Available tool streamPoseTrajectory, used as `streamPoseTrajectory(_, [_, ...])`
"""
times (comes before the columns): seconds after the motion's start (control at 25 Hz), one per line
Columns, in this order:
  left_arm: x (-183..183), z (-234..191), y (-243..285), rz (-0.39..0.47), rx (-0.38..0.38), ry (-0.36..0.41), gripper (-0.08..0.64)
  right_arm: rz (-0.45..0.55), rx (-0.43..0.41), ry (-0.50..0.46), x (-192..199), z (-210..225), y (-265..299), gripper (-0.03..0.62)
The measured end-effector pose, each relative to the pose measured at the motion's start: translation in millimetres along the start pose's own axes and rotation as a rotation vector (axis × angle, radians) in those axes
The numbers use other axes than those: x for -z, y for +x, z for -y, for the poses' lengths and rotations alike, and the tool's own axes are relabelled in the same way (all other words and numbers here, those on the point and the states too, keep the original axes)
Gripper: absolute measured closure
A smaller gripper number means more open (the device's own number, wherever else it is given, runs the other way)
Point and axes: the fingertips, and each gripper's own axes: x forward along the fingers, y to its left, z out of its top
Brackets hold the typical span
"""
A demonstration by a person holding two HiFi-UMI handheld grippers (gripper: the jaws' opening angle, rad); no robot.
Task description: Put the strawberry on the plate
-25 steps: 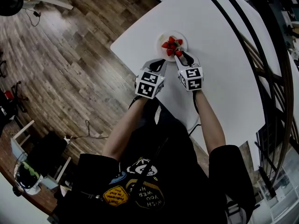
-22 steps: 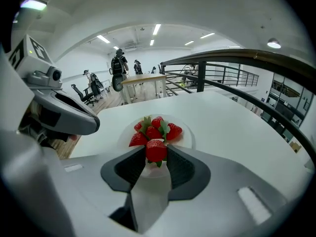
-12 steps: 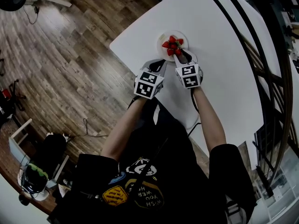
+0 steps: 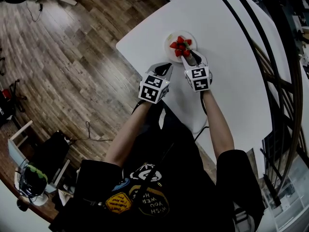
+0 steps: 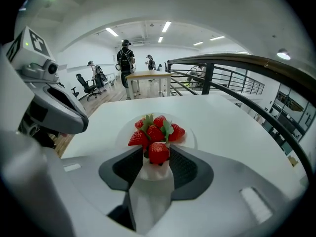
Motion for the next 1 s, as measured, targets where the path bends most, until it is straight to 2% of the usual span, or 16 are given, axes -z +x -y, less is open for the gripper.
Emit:
streamPoseTrajectory(0.2, [-1,1,-2,0.007,-0.003,0.004,0.56,0.026,0.018,0.022,-7,5,-6,0.421])
streamPoseTrajectory(0.48, [-9,9,-15,0.054,-0.01,0.033,0.56,0.158,0.034,0.056,-35,0,-51,0.455])
streamPoseTrajectory(0.76, [-48,45,-61,0.185,-0.001,0.097,0.56,0.34,0.073,0.099,-74,-14,-135,0.475])
streamPoseTrajectory(1.0, [-74,94,-115,0.296,0.049,0.181,0.56,0.504,0.095,0.174,-103,-39,-226,0.513])
